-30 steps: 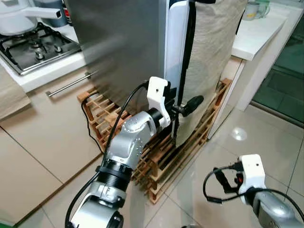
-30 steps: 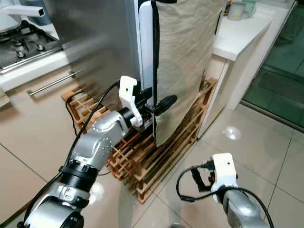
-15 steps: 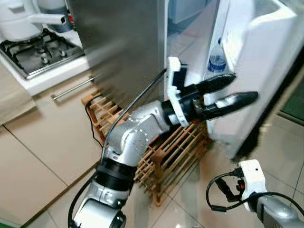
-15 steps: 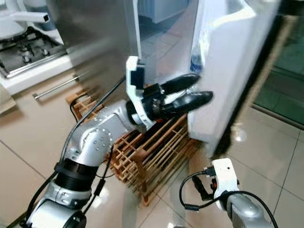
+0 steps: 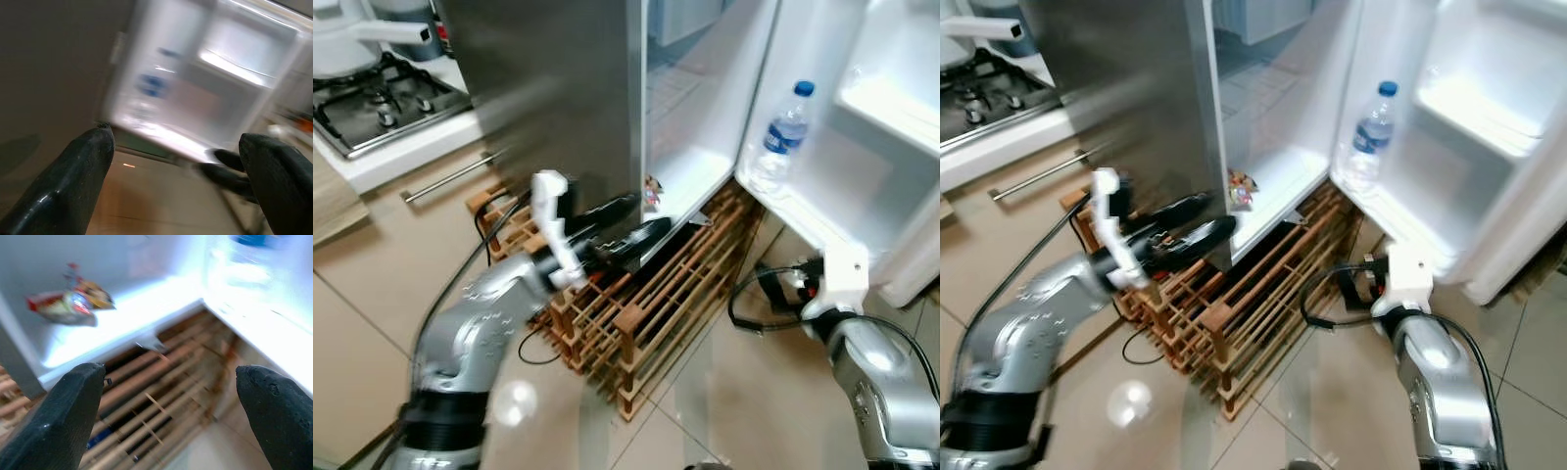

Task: Restocking fridge

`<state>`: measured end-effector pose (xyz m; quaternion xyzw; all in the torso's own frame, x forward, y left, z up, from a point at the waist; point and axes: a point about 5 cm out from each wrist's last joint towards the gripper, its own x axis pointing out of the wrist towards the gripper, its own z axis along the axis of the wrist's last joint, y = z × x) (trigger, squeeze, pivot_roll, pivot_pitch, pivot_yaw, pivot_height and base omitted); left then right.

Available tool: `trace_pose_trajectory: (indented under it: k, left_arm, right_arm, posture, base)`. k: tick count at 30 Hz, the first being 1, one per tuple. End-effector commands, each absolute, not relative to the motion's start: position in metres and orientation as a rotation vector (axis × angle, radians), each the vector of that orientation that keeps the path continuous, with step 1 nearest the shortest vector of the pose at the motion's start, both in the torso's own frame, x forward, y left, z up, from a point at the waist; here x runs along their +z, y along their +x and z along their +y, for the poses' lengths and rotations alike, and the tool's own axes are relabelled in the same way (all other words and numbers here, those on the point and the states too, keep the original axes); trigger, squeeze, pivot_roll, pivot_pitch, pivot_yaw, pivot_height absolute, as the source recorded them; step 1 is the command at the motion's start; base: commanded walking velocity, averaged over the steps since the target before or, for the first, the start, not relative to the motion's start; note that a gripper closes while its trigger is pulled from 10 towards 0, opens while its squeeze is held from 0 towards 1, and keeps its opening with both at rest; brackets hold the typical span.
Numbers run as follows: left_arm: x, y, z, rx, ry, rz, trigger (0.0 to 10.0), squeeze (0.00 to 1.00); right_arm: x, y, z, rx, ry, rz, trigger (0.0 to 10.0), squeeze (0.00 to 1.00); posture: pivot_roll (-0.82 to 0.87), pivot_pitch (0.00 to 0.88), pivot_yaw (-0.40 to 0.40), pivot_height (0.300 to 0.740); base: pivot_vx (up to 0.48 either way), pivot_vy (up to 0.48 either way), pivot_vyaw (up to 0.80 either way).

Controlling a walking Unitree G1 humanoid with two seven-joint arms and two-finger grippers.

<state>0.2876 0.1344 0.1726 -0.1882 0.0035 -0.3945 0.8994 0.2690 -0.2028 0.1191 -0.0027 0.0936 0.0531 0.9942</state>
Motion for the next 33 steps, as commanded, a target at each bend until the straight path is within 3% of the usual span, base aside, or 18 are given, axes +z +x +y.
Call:
trace_pose_trajectory:
  k: [1,2,6,11,17,22,29,33]
  left_arm:
    - [0.162,0.302,0.163,-0.475,-0.397,0.024,10.0,0.0]
    - [0.162,0.302,0.163,-0.475,-0.397,0.024,10.0,0.0]
    - [0.153,0.302,0.18,-0.171,-0.386,0.008,10.0,0.0]
    - [0.155,0.294,0.167,-0.135,-0.297,-0.019,10.0,0.0]
    - [0.156,0.297,0.158,-0.108,-0.274,-0.033,10.0,0.0]
    - [0.152,0.298,0.155,-0.031,-0.189,-0.016,10.0,0.0]
    - [0.118,0.287,0.19,0.236,0.023,0.15,10.0,0.0]
    - [0.129,0.275,0.203,0.307,0.114,0.119,10.0,0.0]
  right_arm:
    - [0.13,0.278,-0.185,0.191,0.015,0.125,10.0,0.0]
    - [0.13,0.278,-0.185,0.191,0.015,0.125,10.0,0.0]
    - [0.139,0.289,-0.165,0.275,0.038,0.074,10.0,0.0]
    - [0.148,0.292,-0.149,0.367,0.062,0.037,10.0,0.0]
    - [0.145,0.291,-0.149,0.373,0.078,0.038,10.0,0.0]
    - [0.136,0.291,-0.146,0.33,0.084,0.041,10.0,0.0]
    - [0.12,0.298,-0.164,0.134,0.009,0.021,10.0,0.0]
    - [0.124,0.299,-0.174,0.078,-0.025,-0.004,10.0,0.0]
  posture:
    - [-0.07,0.0,0.008,0.74]
    - [-0.07,0.0,0.008,0.74]
    - [-0.04,0.0,-0.015,0.74]
    - [-0.03,0.0,-0.027,0.74]
    - [-0.02,0.0,-0.02,0.74]
    - [-0.03,0.0,-0.006,0.74]
    - [0.0,0.0,-0.022,0.74]
    - [0.03,0.0,-0.054,0.74]
  base:
    - [0.0,0.0,0.74]
    - [0.0,0.0,0.74]
    - [0.0,0.0,0.73]
    - [0.0,0.0,0.71]
    - [0.0,0.0,0.69]
    - [0.0,-0.442,0.64]
    - [0.0,-0.454,0.5]
    - [0.0,-0.44,0.51]
